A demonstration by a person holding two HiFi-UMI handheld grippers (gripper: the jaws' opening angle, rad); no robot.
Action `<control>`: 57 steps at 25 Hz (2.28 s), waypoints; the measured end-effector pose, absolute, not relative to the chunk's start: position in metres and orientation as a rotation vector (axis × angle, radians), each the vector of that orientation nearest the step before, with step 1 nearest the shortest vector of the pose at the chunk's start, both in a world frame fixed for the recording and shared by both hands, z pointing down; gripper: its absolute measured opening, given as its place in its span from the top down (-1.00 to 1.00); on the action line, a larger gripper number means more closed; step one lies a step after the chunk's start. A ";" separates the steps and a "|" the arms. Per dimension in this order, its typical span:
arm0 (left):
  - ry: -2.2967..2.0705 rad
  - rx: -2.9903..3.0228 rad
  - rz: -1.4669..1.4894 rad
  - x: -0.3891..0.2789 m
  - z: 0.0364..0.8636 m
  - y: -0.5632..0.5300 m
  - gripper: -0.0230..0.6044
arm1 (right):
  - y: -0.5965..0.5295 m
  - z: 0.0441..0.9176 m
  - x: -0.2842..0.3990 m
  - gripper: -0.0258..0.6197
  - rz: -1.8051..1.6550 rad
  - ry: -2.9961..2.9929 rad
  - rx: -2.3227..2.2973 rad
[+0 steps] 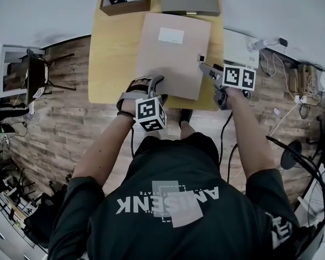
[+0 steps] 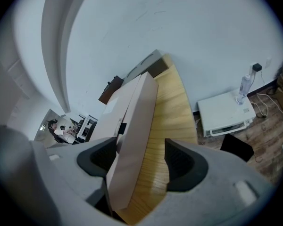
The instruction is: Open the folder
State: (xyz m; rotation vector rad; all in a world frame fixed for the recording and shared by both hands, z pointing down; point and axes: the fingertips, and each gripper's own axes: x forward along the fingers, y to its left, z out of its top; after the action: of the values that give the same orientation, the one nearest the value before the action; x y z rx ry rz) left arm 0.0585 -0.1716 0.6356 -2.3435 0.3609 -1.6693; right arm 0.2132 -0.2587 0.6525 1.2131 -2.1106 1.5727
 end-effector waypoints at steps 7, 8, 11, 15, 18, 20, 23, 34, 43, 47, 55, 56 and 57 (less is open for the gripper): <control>0.343 -2.342 -1.638 0.059 0.630 -0.172 -0.01 | -0.260 0.653 0.212 -0.03 1.568 -2.122 1.203; 0.338 -2.336 -1.634 0.059 0.629 -0.172 -0.01 | -0.260 0.653 0.212 -0.03 1.569 -2.123 1.202; 0.344 -2.357 -1.592 0.062 0.620 -0.172 -0.01 | -0.259 0.653 0.212 -0.03 1.573 -2.125 1.198; 0.384 -2.402 -1.480 0.069 0.603 -0.176 -0.01 | -0.258 0.653 0.212 -0.03 1.579 -2.129 1.184; 0.365 -2.388 -1.448 0.070 0.599 -0.174 -0.01 | -0.258 0.653 0.212 -0.03 1.591 -2.129 1.189; 0.380 -2.395 -1.434 0.068 0.597 -0.174 -0.01 | -0.258 0.654 0.211 -0.03 1.594 -2.129 1.193; 0.438 -2.437 -1.378 0.065 0.588 -0.174 0.05 | -0.258 0.654 0.211 -0.03 1.602 -2.129 1.198; 0.753 -2.607 -1.078 0.047 0.553 -0.179 0.16 | -0.258 0.655 0.213 -0.03 1.607 -2.121 1.167; 1.119 -2.622 -0.838 0.030 0.520 -0.190 0.40 | -0.261 0.655 0.212 -0.03 1.582 -2.100 1.168; 1.237 -2.632 -0.804 0.020 0.517 -0.197 0.49 | -0.263 0.656 0.207 -0.03 1.572 -2.097 1.153; 1.235 -2.578 -0.855 0.027 0.521 -0.204 0.61 | -0.264 0.656 0.203 -0.03 1.563 -2.092 1.128; 1.230 -2.557 -0.855 0.029 0.520 -0.204 0.61 | -0.264 0.656 0.203 -0.03 1.562 -2.093 1.126; 1.236 -2.534 -0.850 0.030 0.519 -0.205 0.61 | -0.264 0.657 0.203 -0.03 1.561 -2.093 1.126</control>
State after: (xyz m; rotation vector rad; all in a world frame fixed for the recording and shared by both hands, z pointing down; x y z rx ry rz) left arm 0.0301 -0.2051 0.5190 -2.5341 1.2363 -0.8500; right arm 0.2028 -0.2643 0.6565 1.1255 -2.0926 1.5613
